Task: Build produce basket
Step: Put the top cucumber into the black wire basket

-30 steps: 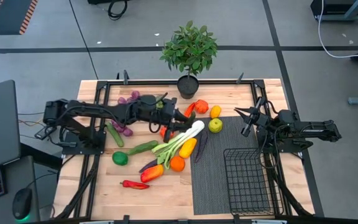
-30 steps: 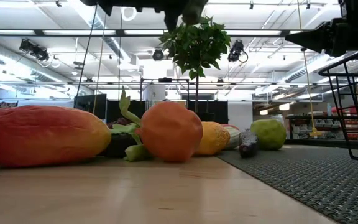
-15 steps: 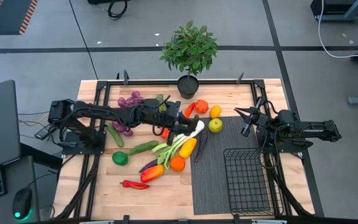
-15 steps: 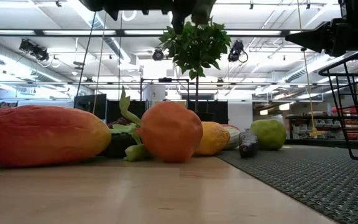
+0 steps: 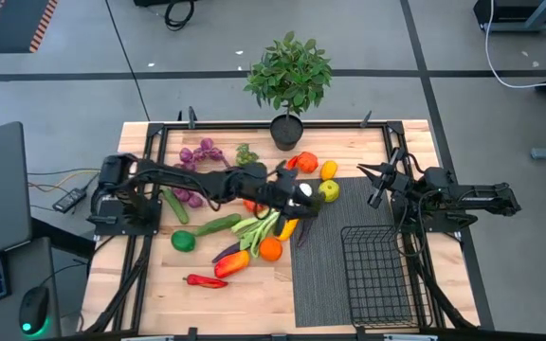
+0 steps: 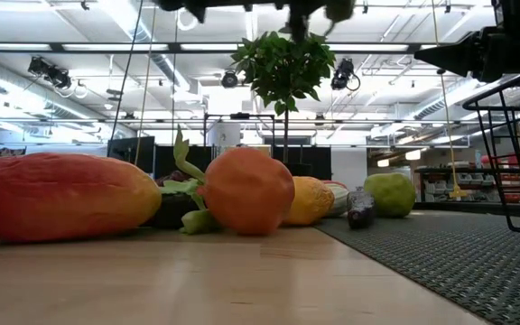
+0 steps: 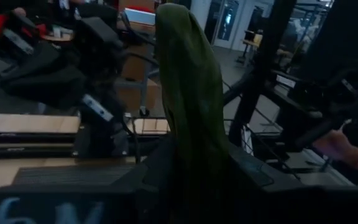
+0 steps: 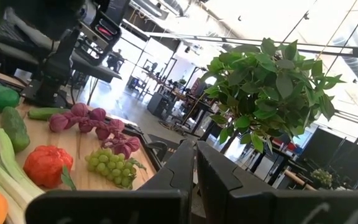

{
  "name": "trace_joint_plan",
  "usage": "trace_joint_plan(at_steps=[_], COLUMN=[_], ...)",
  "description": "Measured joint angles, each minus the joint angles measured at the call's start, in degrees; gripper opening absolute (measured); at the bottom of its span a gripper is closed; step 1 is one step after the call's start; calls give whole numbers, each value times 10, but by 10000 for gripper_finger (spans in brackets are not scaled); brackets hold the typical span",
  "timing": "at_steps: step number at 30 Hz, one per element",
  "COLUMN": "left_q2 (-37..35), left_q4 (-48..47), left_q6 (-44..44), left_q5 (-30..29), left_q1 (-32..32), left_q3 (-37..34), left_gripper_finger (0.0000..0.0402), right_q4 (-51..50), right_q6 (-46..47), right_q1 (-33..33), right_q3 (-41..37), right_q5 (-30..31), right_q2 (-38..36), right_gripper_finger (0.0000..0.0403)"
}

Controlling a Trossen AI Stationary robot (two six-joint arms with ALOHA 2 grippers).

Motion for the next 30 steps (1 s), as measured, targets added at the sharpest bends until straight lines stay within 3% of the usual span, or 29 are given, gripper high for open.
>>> trace_joint_plan(at_steps=[14,30], left_q2=[122,180], left_q4=[-29,29], left_q6=[-3,-2], left_q5=[26,28], left_q1=[-22,-52], left_q3=[131,165], left_gripper_finger=[110,110], right_q4=[0,0], right_q6=[0,0], right_q1=[0,0], right_q3=[0,0], right_q5=[0,0], right_q2=[0,0], right_gripper_finger=[27,27])
